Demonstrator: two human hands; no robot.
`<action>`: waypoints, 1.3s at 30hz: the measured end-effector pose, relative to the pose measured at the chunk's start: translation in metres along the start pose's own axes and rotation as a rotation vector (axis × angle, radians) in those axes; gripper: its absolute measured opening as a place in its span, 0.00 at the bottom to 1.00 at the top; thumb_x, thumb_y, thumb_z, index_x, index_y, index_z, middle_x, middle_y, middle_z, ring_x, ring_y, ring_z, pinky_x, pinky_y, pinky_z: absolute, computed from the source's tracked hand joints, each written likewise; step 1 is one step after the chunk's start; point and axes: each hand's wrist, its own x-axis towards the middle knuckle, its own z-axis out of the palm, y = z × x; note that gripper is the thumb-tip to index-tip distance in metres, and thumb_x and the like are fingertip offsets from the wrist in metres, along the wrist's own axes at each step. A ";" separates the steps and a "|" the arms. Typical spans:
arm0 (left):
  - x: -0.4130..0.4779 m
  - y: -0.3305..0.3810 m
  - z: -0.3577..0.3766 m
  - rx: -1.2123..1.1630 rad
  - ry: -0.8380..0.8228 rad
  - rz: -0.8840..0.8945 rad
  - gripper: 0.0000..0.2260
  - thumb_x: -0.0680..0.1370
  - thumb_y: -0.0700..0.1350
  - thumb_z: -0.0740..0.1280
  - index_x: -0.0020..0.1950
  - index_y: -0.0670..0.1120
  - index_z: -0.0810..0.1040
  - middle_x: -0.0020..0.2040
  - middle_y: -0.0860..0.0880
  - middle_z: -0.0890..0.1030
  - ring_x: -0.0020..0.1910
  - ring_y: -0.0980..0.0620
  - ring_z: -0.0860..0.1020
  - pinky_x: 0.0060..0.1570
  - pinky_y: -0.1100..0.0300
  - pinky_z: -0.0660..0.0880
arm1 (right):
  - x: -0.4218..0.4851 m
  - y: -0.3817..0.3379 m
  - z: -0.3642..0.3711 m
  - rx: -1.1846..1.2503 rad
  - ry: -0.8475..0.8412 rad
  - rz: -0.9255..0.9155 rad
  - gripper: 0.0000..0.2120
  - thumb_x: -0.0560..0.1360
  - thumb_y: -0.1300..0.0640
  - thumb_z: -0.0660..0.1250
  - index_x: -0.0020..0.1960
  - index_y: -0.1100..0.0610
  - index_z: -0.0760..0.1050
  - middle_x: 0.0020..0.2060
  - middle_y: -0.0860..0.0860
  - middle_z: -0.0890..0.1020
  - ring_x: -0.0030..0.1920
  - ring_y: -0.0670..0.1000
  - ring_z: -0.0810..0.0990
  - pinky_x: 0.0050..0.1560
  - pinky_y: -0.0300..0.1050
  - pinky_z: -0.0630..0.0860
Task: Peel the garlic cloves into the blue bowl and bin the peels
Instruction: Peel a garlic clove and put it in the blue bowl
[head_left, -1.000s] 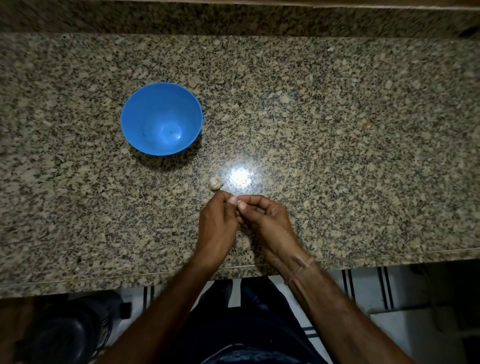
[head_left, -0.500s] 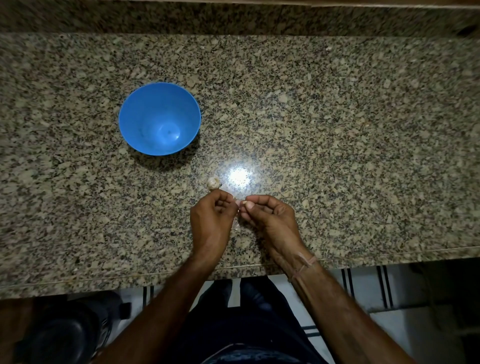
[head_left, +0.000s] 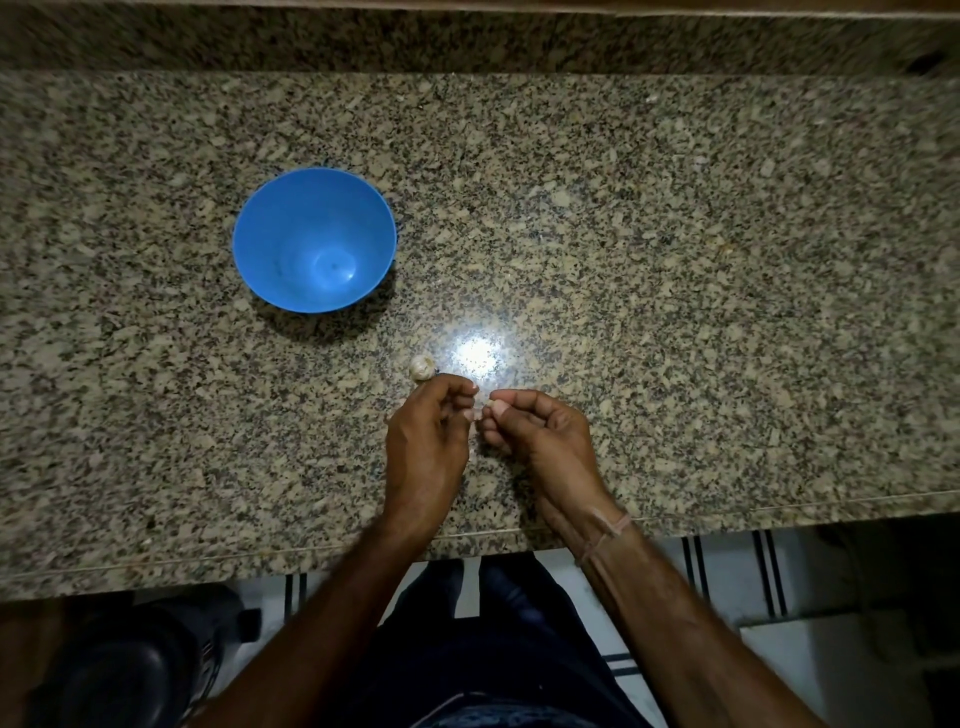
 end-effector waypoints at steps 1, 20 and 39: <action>-0.001 -0.001 0.001 -0.002 0.009 -0.014 0.07 0.79 0.39 0.72 0.53 0.50 0.81 0.46 0.56 0.83 0.45 0.60 0.81 0.44 0.64 0.79 | 0.000 -0.001 -0.001 0.006 -0.002 0.002 0.05 0.79 0.68 0.71 0.54 0.64 0.83 0.43 0.59 0.87 0.43 0.52 0.86 0.46 0.40 0.84; -0.006 0.012 -0.001 -0.110 -0.040 -0.066 0.03 0.81 0.42 0.70 0.53 0.46 0.84 0.44 0.55 0.85 0.43 0.64 0.82 0.41 0.73 0.75 | -0.003 -0.002 -0.005 -0.161 -0.015 -0.135 0.06 0.78 0.66 0.73 0.54 0.65 0.84 0.47 0.61 0.88 0.52 0.61 0.87 0.57 0.55 0.84; 0.000 0.006 -0.003 -0.022 -0.013 -0.124 0.03 0.81 0.46 0.68 0.49 0.48 0.81 0.40 0.53 0.83 0.40 0.56 0.81 0.38 0.57 0.78 | -0.002 -0.003 -0.001 0.094 -0.043 0.044 0.09 0.79 0.68 0.70 0.59 0.67 0.81 0.46 0.60 0.87 0.46 0.52 0.86 0.48 0.40 0.84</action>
